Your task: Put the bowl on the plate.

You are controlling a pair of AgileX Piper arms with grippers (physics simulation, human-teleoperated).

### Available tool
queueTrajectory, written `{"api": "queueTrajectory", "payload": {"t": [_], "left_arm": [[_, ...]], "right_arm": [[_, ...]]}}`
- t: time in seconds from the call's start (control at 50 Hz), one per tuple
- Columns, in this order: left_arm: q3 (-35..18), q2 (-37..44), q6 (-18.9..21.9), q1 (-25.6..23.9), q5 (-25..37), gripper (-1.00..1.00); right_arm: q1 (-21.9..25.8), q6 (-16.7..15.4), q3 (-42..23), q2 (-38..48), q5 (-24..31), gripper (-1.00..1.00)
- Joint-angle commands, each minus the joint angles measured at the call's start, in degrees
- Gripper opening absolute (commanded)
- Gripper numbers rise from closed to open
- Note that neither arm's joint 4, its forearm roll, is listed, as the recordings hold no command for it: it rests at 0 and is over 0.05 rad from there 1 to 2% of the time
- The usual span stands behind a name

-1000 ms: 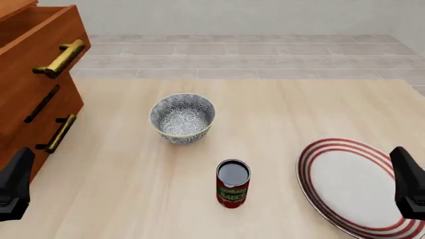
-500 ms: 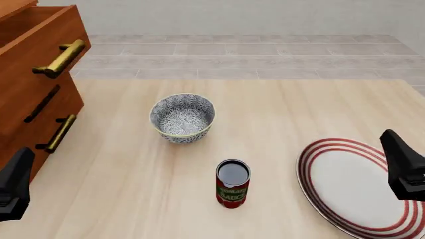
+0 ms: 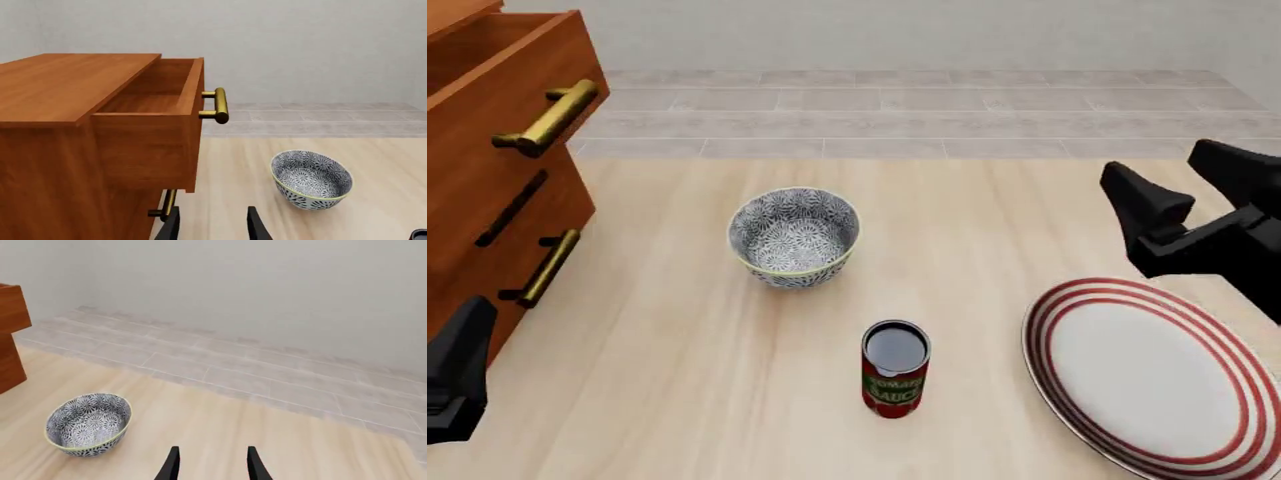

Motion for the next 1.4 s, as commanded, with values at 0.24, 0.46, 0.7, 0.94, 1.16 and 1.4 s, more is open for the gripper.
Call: {"api": "queueTrajectory", "payload": {"t": [0.24, 0.46, 0.7, 0.94, 1.16, 1.4], "left_arm": [[0.00, 0.00, 0.00, 0.00, 0.00, 1.00], [0.00, 0.00, 0.00, 0.00, 0.00, 1.00], [0.00, 0.00, 0.00, 0.00, 0.00, 1.00], [0.00, 0.00, 0.00, 0.00, 0.00, 1.00], [0.00, 0.00, 0.00, 0.00, 0.00, 1.00], [0.00, 0.00, 0.00, 0.00, 0.00, 1.00]], "right_arm": [[8.07, 1.73, -16.87, 19.62, 4.20, 1.00], [13.76, 2.25, -23.57, 27.39, 8.22, 1.00], [16.42, 2.51, -27.67, 32.93, 9.47, 1.00], [17.75, 3.55, -34.32, 40.77, 13.39, 1.00], [17.38, 3.49, -40.96, 46.40, 18.81, 1.00], [17.52, 1.28, -45.65, 51.66, 23.78, 1.00]]}}
